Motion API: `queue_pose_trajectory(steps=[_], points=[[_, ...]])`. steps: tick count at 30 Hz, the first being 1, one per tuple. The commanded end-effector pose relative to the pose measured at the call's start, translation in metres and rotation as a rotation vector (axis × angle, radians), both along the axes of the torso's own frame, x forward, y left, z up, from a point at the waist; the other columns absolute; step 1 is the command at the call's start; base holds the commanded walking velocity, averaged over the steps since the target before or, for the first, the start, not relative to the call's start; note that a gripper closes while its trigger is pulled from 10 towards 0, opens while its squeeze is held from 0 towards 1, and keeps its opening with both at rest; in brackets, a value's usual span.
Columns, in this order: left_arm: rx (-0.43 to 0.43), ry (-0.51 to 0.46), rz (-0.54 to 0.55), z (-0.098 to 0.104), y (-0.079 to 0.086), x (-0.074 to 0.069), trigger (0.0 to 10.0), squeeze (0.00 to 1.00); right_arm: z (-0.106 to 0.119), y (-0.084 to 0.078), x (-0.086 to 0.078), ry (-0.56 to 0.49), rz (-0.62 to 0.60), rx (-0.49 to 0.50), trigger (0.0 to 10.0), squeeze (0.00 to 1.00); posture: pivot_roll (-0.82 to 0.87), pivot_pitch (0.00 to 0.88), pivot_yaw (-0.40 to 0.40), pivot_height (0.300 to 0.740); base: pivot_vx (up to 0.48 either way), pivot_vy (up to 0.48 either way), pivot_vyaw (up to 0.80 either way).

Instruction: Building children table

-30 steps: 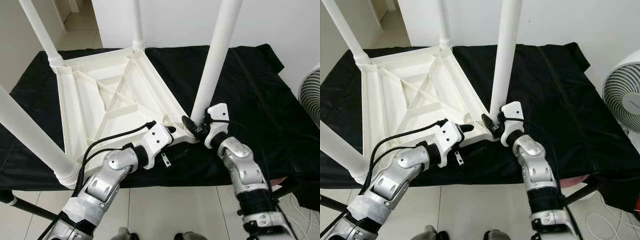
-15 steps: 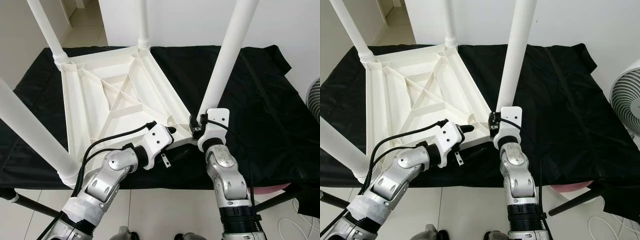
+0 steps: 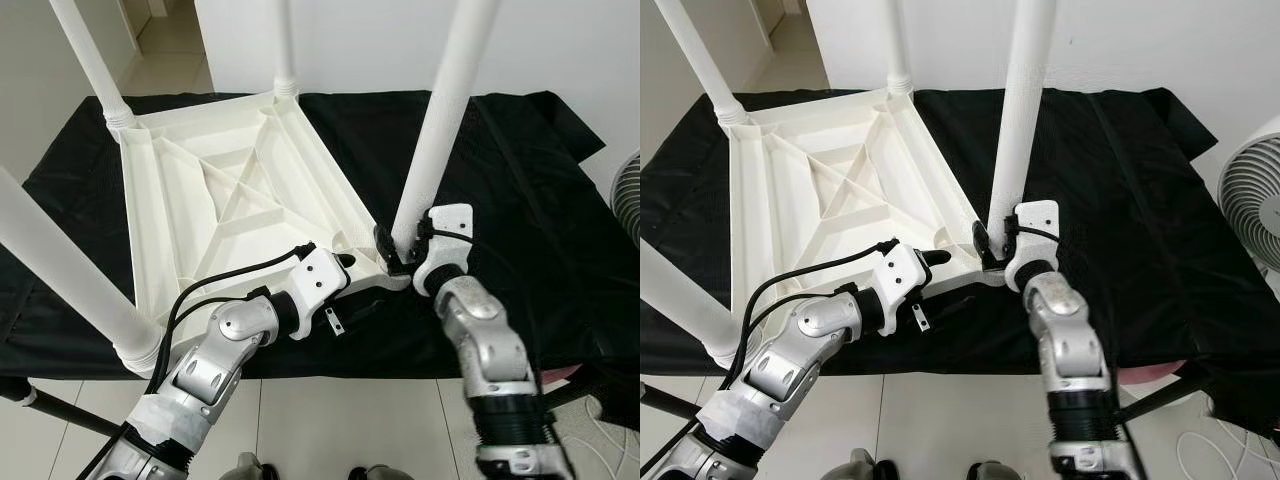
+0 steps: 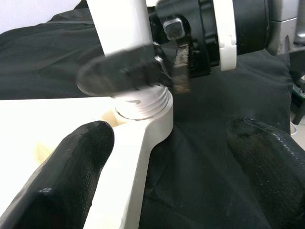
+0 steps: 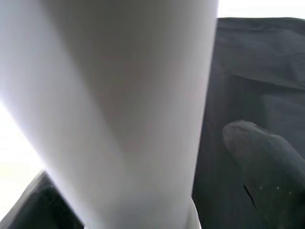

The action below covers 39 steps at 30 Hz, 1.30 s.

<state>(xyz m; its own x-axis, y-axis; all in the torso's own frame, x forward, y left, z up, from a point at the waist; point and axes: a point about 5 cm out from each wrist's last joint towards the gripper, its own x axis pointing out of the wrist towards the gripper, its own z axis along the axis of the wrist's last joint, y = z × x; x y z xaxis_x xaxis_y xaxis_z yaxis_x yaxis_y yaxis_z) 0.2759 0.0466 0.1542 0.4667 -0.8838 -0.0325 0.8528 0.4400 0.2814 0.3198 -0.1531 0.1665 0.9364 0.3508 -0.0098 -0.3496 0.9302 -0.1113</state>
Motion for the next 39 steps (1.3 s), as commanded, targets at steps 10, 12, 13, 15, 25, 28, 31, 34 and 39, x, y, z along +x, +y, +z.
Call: queue_pose_trajectory(steps=[10, 12, 13, 15, 25, 28, 31, 34, 39], points=[[0.022, 0.016, -0.028, -0.004, -0.001, -0.004, 10.0, 0.0, -0.005, 0.011, 0.012, -0.051, 0.398, -0.203, 10.0, 0.0, -0.11, 0.082, 0.043, 0.74, 0.0, 0.0, 0.0], [0.022, 0.015, -0.028, -0.004, -0.001, -0.003, 10.0, 0.0, -0.003, 0.01, 0.018, -0.055, 0.422, -0.225, 10.0, 0.0, -0.11, 0.082, 0.043, 0.74, 0.0, 0.0, 0.0], [0.022, 0.015, -0.028, -0.004, -0.001, -0.003, 10.0, 0.0, -0.003, 0.01, 0.018, -0.055, 0.422, -0.225, 10.0, 0.0, -0.11, 0.082, 0.043, 0.74, 0.0, 0.0, 0.0], [0.021, 0.015, -0.027, -0.003, -0.001, -0.003, 10.0, 0.0, -0.002, 0.01, 0.022, -0.047, 0.441, -0.24, 10.0, 0.0, -0.11, 0.082, 0.043, 0.74, 0.0, 0.0, 0.0], [0.017, 0.012, -0.017, -0.002, 0.0, -0.002, 10.0, 0.0, -0.012, 0.0, 0.023, -0.014, 0.507, -0.242, 0.0, 0.0, -0.11, 0.08, 0.04, 0.74, 0.0, 0.0, 0.0], [0.017, 0.012, -0.02, -0.002, 0.0, -0.002, 10.0, 0.0, -0.013, -0.002, 0.022, -0.015, 0.5, -0.228, 0.0, 0.0, -0.11, 0.08, 0.04, 0.74, 0.0, 0.0, 0.0], [0.018, 0.012, -0.021, -0.002, 0.0, -0.001, 10.0, 0.0, -0.013, -0.003, 0.022, -0.014, 0.491, -0.219, 0.0, 0.0, -0.12, 0.081, 0.043, 0.74, 0.0, 0.0, 0.0], [0.02, 0.012, -0.022, -0.002, 0.0, -0.001, 10.0, 0.0, -0.012, -0.008, 0.023, -0.008, 0.356, -0.178, 10.0, 0.0, -0.12, 0.089, 0.044, 0.74, 0.0, 0.0, 0.0], [0.021, 0.014, -0.021, -0.003, 0.0, -0.001, 10.0, 0.0, -0.013, -0.005, 0.021, -0.005, 0.265, -0.165, 10.0, 0.0, -0.12, 0.09, 0.041, 0.74, 0.0, 0.0, 0.0]])
